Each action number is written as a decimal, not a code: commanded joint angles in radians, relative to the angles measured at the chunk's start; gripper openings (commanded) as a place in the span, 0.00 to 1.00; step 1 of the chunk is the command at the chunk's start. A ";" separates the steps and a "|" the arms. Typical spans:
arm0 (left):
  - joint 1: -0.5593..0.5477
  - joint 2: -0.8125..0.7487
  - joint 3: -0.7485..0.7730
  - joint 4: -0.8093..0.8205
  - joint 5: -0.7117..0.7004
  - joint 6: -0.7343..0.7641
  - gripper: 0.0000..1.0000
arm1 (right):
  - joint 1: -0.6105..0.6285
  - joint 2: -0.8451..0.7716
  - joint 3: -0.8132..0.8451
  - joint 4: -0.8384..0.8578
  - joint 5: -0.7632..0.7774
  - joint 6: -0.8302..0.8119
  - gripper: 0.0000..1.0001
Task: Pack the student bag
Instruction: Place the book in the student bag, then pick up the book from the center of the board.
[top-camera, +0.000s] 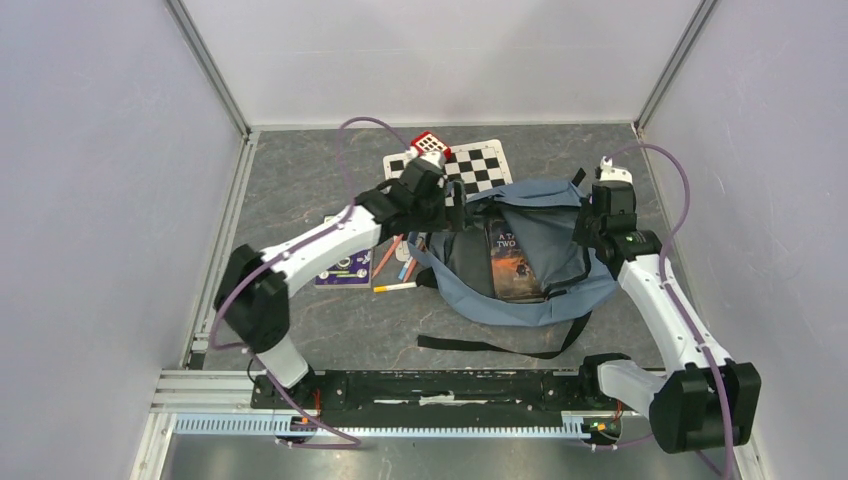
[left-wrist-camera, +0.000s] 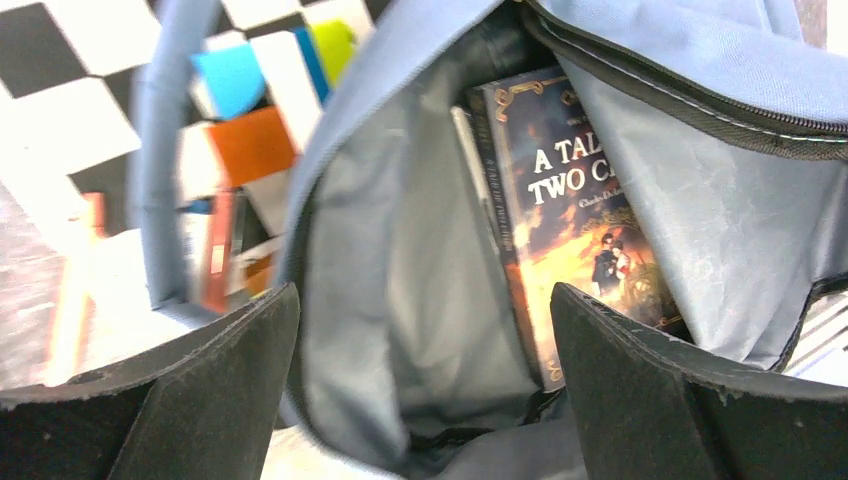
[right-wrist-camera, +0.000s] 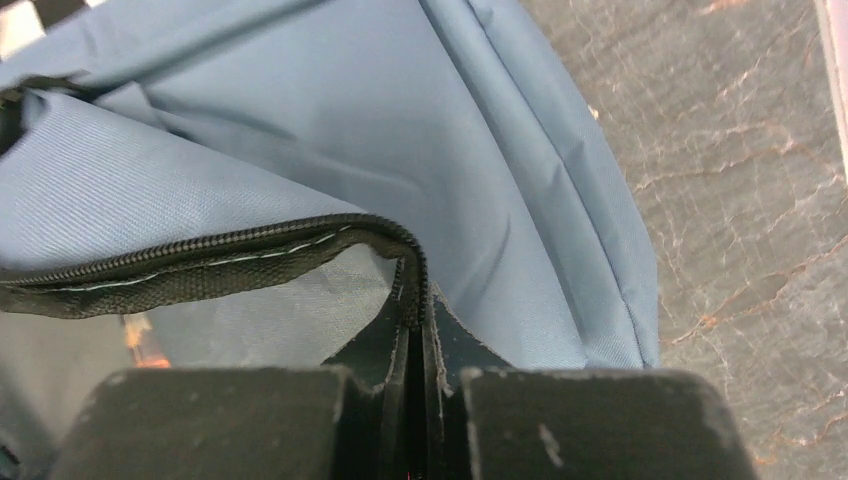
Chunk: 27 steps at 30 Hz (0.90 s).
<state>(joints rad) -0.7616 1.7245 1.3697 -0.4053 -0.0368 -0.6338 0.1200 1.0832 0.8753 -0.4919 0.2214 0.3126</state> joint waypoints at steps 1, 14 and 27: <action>0.069 -0.158 -0.080 -0.015 -0.032 0.126 1.00 | -0.052 0.042 -0.015 -0.004 -0.033 -0.045 0.09; 0.300 -0.111 -0.165 -0.233 -0.241 0.287 1.00 | -0.086 0.032 0.043 -0.041 -0.068 -0.073 0.92; 0.302 0.135 -0.076 -0.269 -0.377 0.367 1.00 | -0.086 -0.003 0.054 -0.040 -0.090 -0.054 0.98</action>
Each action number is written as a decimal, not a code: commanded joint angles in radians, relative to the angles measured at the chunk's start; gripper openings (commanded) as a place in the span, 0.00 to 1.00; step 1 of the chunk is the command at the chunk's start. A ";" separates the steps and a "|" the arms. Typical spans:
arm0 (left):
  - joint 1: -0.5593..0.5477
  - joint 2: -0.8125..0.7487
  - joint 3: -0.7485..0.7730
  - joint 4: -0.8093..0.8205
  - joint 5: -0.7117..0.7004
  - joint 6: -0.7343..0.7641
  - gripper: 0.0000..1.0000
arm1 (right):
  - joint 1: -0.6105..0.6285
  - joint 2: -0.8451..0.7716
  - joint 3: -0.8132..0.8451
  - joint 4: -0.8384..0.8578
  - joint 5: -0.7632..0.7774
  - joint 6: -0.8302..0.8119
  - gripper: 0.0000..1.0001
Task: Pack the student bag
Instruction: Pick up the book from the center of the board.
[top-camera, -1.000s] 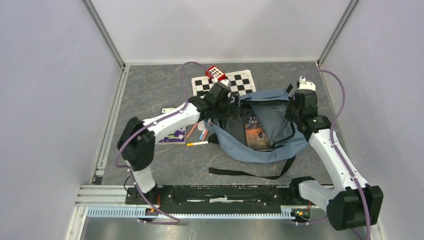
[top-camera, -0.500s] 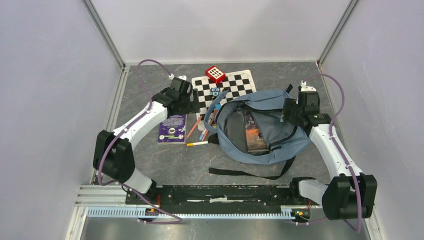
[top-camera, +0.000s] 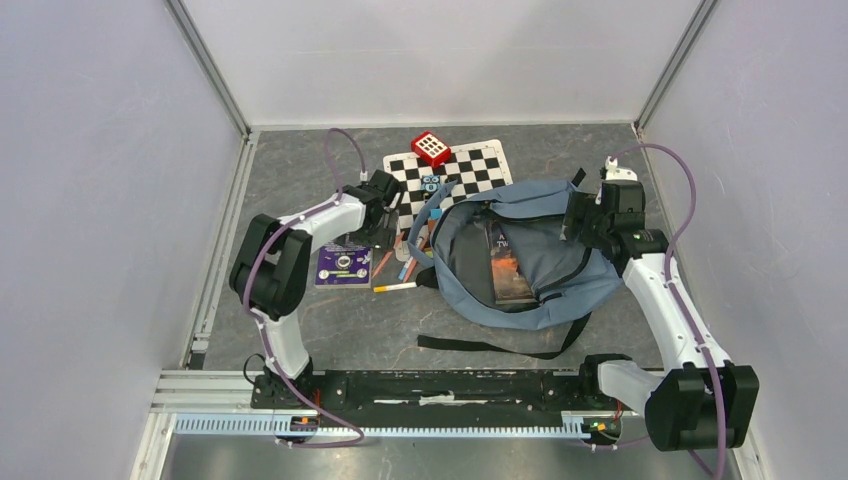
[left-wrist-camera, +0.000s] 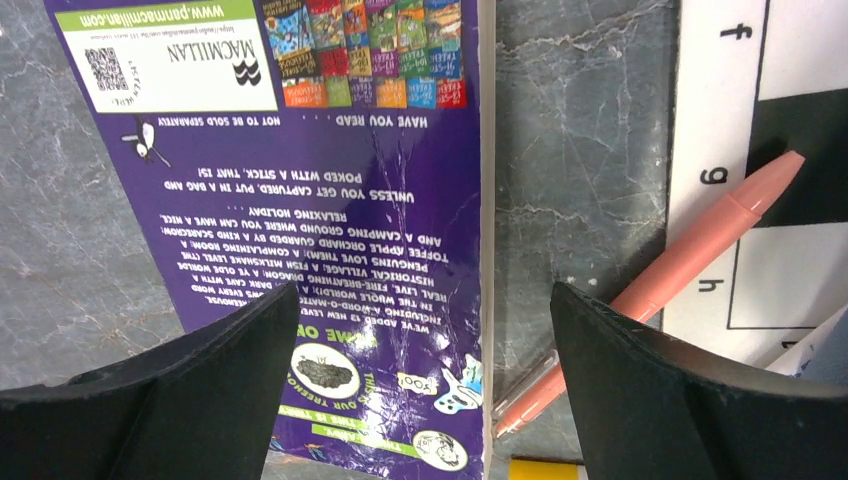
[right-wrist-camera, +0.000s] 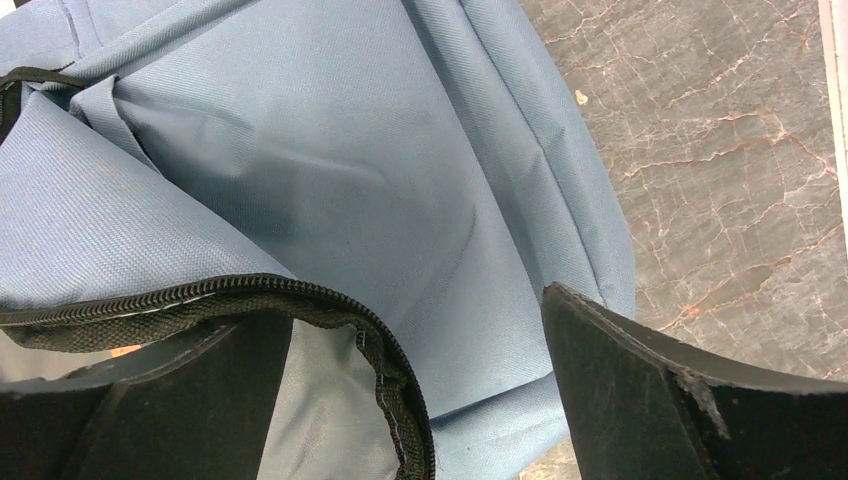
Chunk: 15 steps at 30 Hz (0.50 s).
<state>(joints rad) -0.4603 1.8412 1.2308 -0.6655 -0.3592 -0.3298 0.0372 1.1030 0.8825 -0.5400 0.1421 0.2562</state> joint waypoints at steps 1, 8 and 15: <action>0.002 0.028 0.066 -0.012 -0.051 0.064 1.00 | -0.003 -0.023 0.048 0.007 -0.009 0.005 0.98; 0.024 0.064 0.052 -0.015 -0.002 0.051 0.84 | -0.002 -0.026 0.049 0.012 -0.009 0.009 0.98; 0.039 0.093 0.047 -0.016 0.020 0.054 0.69 | -0.003 -0.028 0.054 0.022 -0.011 0.007 0.98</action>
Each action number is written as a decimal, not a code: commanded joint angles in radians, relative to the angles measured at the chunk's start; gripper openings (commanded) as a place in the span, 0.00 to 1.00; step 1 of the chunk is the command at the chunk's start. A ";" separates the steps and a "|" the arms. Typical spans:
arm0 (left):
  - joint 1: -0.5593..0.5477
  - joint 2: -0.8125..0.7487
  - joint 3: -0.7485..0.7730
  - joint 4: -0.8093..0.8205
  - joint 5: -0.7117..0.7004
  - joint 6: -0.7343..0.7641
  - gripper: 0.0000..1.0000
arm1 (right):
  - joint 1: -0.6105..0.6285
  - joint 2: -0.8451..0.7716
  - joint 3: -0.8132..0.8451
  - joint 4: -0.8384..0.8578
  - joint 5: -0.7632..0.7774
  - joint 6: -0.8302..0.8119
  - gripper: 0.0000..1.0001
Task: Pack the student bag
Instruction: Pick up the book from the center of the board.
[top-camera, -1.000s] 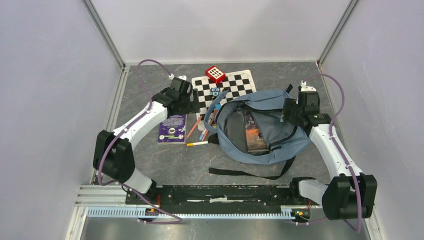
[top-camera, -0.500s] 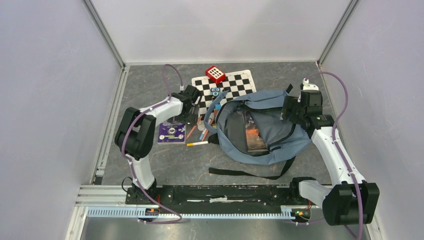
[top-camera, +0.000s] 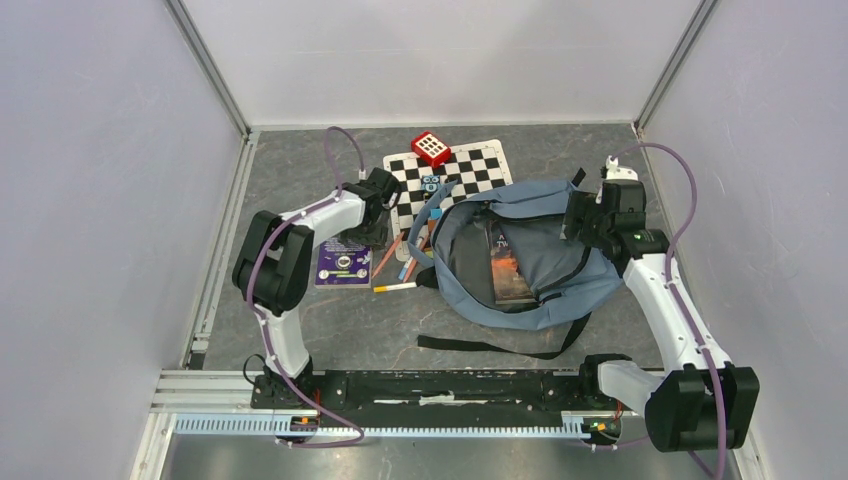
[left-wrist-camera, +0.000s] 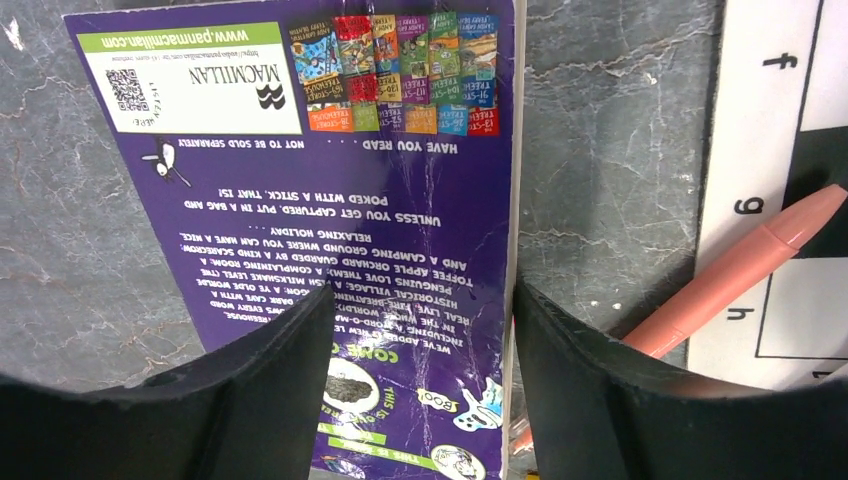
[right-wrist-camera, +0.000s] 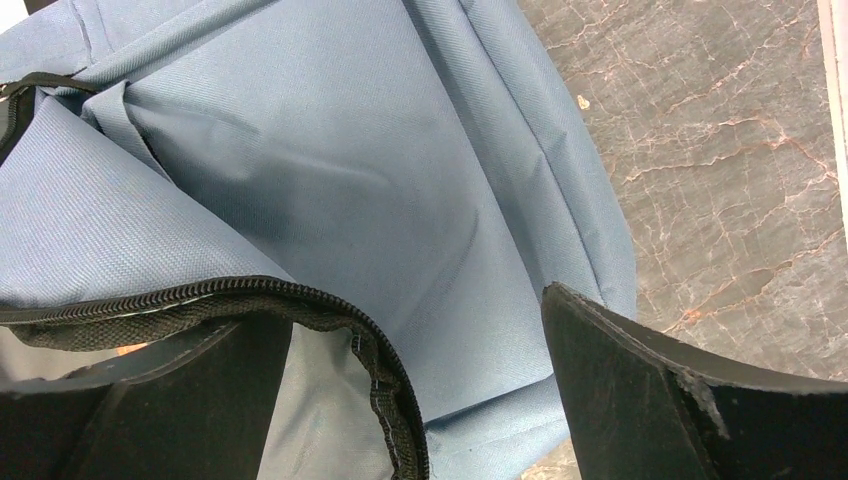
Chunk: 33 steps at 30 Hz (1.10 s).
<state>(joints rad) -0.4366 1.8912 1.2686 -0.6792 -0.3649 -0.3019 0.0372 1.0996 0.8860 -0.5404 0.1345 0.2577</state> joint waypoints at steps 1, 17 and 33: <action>0.019 0.046 0.008 -0.003 0.026 0.027 0.65 | -0.003 -0.027 0.053 0.023 -0.002 0.006 0.98; 0.028 -0.220 -0.070 0.077 0.024 0.076 0.02 | -0.002 -0.124 0.104 0.037 0.085 -0.064 0.98; 0.043 -0.510 -0.116 0.064 0.049 0.007 0.02 | 0.003 -0.105 0.276 0.102 -0.232 -0.066 0.98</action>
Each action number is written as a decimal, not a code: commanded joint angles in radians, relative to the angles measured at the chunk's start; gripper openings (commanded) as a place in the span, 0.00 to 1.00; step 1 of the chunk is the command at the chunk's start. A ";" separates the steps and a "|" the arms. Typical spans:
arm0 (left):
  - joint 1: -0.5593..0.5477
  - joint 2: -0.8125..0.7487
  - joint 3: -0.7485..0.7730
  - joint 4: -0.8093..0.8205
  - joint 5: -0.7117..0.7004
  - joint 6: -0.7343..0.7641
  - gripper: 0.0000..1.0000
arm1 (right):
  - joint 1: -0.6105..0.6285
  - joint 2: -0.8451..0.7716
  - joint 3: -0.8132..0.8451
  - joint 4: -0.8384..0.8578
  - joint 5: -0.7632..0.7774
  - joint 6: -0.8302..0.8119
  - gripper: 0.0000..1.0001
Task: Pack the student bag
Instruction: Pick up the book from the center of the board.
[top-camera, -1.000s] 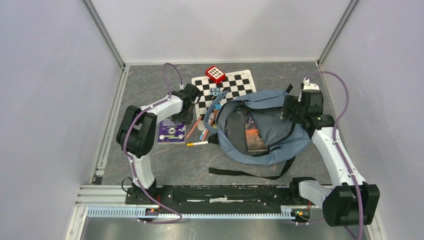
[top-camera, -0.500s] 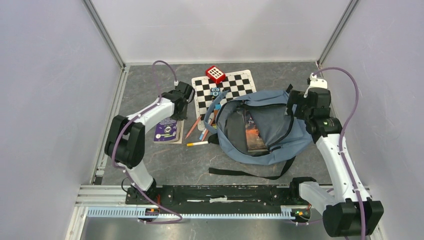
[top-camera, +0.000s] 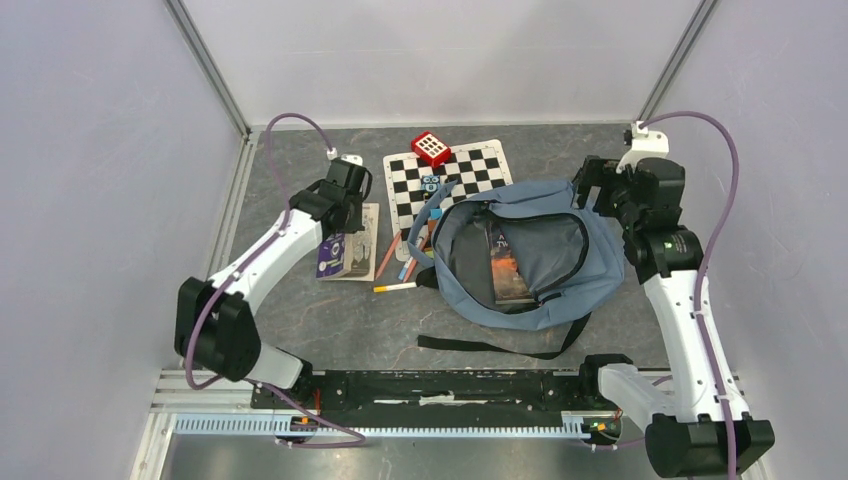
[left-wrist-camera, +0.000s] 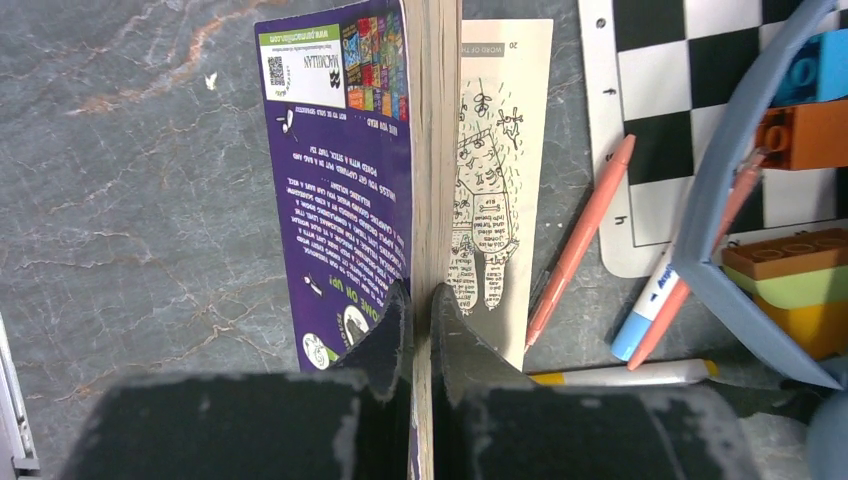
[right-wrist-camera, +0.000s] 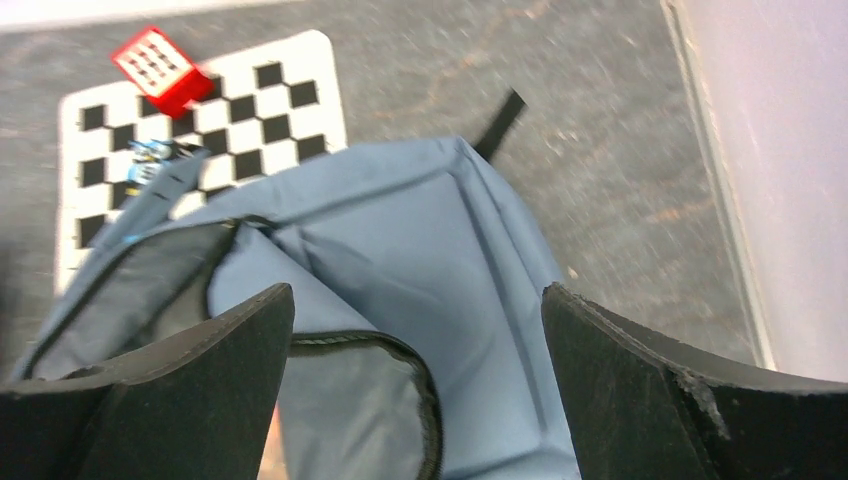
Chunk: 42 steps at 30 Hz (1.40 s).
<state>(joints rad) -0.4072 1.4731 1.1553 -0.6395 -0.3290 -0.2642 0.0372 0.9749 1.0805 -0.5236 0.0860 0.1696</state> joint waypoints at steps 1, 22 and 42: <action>0.021 -0.103 -0.009 0.024 0.026 -0.037 0.02 | 0.007 0.033 0.089 0.102 -0.219 0.044 0.98; 0.070 -0.482 -0.158 0.125 0.237 -0.183 0.02 | 0.611 0.528 0.281 0.366 -0.316 0.399 0.98; 0.070 -0.574 -0.260 0.316 0.461 -0.264 0.02 | 0.723 0.794 0.455 0.452 -0.365 0.598 0.98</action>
<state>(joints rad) -0.3397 0.9264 0.8894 -0.4618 0.0814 -0.4828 0.7448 1.7451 1.4670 -0.1131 -0.2771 0.7288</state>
